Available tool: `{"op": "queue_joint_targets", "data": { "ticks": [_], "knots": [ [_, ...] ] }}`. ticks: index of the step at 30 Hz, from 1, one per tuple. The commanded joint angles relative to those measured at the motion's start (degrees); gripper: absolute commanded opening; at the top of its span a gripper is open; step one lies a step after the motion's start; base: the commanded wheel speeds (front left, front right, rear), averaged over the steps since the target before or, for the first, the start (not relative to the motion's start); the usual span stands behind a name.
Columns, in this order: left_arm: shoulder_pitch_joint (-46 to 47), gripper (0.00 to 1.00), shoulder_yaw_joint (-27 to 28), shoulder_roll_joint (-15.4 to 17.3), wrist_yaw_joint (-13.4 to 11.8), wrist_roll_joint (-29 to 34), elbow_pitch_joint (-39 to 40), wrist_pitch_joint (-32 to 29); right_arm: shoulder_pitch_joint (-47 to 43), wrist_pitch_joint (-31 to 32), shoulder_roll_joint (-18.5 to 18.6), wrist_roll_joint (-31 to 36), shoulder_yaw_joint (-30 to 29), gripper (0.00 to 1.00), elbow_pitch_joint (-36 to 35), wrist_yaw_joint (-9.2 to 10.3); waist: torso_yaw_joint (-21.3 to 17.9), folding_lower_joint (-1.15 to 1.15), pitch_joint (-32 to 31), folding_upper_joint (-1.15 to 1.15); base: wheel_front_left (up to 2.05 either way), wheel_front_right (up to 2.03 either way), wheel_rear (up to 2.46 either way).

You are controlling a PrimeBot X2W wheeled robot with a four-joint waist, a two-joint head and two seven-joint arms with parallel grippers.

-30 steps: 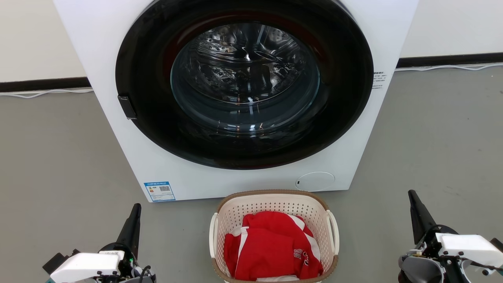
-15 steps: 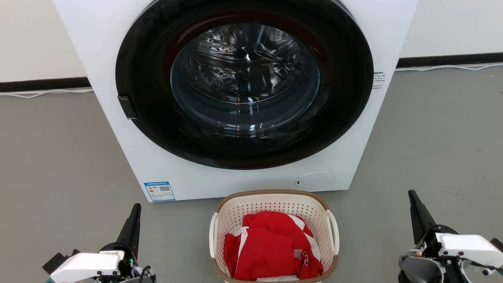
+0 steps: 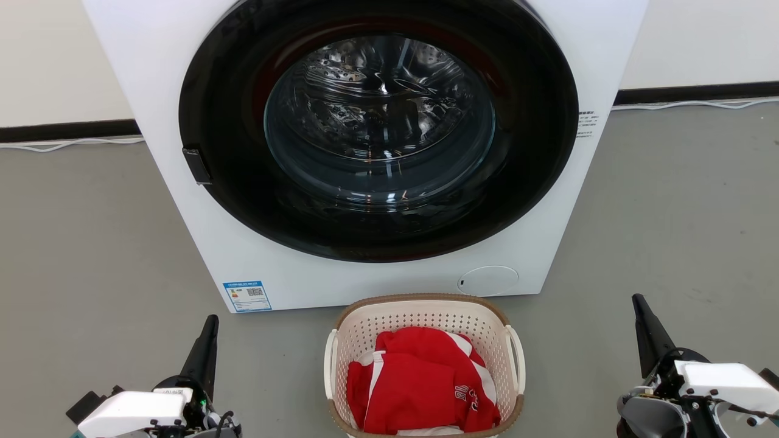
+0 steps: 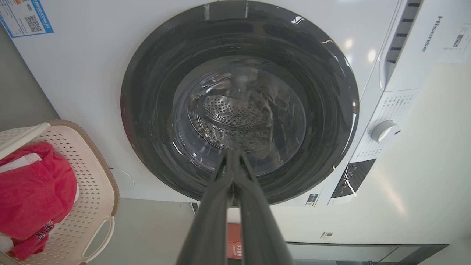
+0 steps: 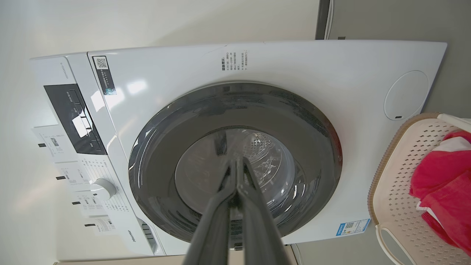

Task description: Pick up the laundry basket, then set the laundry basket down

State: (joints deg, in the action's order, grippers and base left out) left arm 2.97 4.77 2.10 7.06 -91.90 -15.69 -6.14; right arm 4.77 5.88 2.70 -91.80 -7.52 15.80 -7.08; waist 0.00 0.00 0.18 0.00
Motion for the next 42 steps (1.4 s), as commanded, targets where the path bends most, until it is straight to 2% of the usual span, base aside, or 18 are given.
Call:
{"op": "queue_joint_targets", "data": {
  "ticks": [1,9,10,18,22,27,42],
  "knots": [
    [3.2,0.0,1.7,0.8,0.4,-0.3,1.7,-0.3,1.4,0.6,0.2,-0.4,1.0,0.0,-1.8,-0.41,0.0,0.0,0.0,0.0,0.0,0.0,0.0],
    [3.2,0.0,1.7,0.8,0.4,-0.3,1.7,-0.3,1.4,0.6,0.2,-0.4,1.0,0.0,-1.8,-0.41,0.0,0.0,0.0,0.0,0.0,0.0,0.0],
    [0.0,1.0,0.0,0.0,0.0,0.0,0.0,0.0,0.0,0.0,0.0,0.0,0.0,1.0,0.0,0.0,0.0,0.0,0.0,0.0,0.0,0.0,0.0],
    [-0.5,1.0,-0.9,-0.1,0.0,-0.1,-0.6,1.2,-0.7,-1.0,-0.1,-0.3,0.2,1.0,-0.2,0.0,0.0,0.13,-0.1,0.0,0.0,0.0,0.0],
    [-0.5,1.0,-1.3,-0.1,0.0,-0.1,-0.5,1.9,-1.0,-1.7,-0.1,0.2,0.3,1.0,-0.9,-0.02,-0.1,0.01,0.0,0.0,0.0,0.0,0.0],
    [-0.4,1.0,-1.8,-0.1,0.0,0.6,-0.5,2.8,-1.2,-2.7,0.2,1.6,0.7,1.0,-1.7,-0.03,-0.1,0.0,0.1,0.0,0.0,0.0,0.0],
    [0.2,1.0,-1.7,0.0,0.1,8.7,-1.1,5.2,-1.3,-5.1,0.6,14.4,0.3,1.0,-4.3,-0.08,-0.3,0.0,0.5,0.0,0.0,0.0,0.0]
  ]
}}
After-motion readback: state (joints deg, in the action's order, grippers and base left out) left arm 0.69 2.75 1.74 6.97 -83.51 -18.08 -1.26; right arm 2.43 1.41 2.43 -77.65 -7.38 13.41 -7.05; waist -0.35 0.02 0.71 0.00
